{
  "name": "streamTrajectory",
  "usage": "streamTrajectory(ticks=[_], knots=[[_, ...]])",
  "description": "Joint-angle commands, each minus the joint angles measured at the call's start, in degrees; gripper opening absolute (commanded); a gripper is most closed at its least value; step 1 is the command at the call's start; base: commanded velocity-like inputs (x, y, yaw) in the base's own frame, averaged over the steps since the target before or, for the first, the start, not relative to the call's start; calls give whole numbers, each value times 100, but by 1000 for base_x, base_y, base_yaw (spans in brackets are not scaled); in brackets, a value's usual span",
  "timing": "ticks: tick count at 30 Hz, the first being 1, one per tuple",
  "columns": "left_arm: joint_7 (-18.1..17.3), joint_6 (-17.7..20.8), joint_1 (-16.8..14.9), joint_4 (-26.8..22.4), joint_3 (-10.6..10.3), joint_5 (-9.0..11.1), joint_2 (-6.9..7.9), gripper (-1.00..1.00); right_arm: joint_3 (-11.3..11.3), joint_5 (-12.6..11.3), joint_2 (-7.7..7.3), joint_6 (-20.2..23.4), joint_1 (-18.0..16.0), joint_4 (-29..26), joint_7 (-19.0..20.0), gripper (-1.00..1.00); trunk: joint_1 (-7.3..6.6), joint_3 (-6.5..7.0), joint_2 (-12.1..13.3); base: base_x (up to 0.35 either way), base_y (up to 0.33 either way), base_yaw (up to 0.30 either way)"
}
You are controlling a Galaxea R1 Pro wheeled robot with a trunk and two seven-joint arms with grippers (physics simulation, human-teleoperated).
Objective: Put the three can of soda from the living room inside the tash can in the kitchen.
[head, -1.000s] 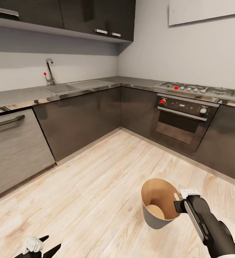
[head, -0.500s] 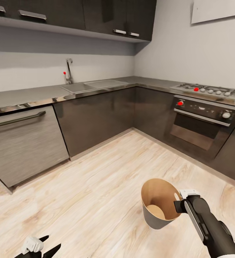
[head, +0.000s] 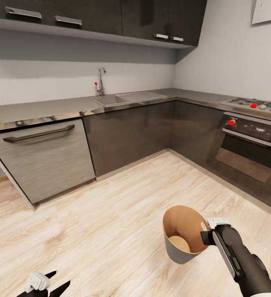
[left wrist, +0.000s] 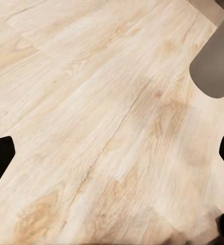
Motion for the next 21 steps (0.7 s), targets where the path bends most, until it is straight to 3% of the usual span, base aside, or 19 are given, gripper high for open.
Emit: streamTrajectory(ticks=[1,21], knots=[[2,0,0,0,0,0,0,100,2,-42,0,-2,-2,-2,3,-100,0,1,0,0,0,258],[1,0,0,0,0,0,0,100,2,-42,7,-2,-2,-2,3,-100,0,1,0,0,0,274]])
